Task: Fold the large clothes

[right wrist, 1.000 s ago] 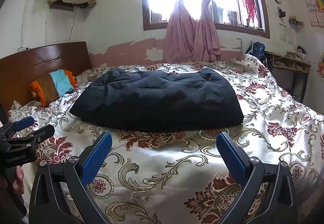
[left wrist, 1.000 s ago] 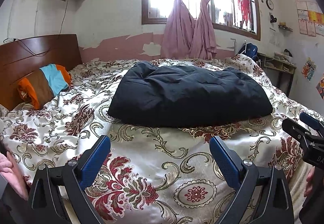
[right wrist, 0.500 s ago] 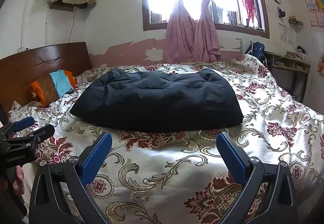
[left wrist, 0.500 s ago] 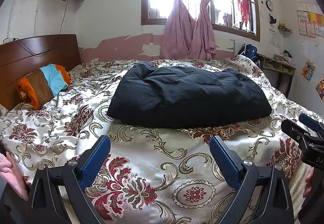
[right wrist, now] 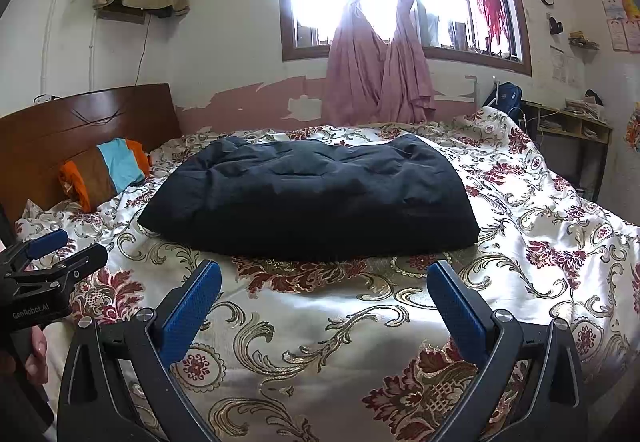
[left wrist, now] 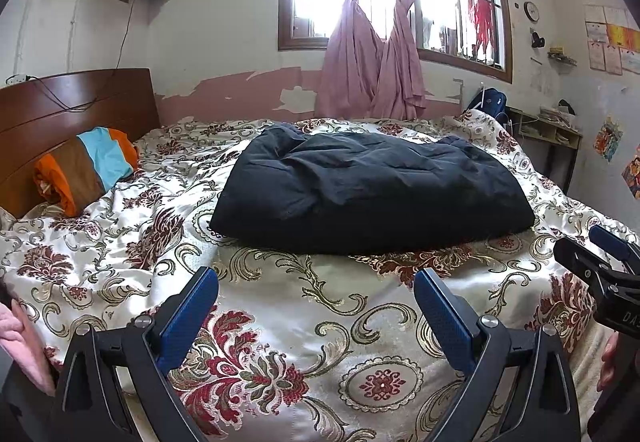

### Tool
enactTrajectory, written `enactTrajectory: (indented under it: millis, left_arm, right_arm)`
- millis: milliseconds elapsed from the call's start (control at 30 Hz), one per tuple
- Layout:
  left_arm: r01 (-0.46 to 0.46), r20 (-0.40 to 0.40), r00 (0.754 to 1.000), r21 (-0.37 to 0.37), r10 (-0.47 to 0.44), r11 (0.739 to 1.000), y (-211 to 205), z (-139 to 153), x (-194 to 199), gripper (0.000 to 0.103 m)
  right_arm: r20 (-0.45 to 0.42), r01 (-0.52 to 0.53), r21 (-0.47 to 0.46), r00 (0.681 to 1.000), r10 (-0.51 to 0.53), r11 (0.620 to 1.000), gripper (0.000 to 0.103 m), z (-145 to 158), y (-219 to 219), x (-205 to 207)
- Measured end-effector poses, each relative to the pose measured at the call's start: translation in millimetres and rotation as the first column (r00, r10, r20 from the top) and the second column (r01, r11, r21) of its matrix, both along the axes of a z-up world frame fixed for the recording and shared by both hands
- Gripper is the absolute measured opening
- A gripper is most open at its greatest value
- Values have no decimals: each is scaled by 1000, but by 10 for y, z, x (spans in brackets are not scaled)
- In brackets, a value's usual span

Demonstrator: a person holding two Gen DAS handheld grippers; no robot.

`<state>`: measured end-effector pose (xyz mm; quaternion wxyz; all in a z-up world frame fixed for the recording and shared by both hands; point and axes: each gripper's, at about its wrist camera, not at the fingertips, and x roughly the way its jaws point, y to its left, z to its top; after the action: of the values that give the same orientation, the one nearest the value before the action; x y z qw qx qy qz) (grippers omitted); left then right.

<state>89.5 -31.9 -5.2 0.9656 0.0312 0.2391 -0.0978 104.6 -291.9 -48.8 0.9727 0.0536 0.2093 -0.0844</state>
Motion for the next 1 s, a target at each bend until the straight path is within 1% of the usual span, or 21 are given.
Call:
enactTrajectory:
  millis: [1000]
  left_arm:
    - [4,7,1000,-10,-4,1000,-23,23,0,99]
  right_arm:
    - [1,0,-2,1000,0,1000,101,17,34,-13]
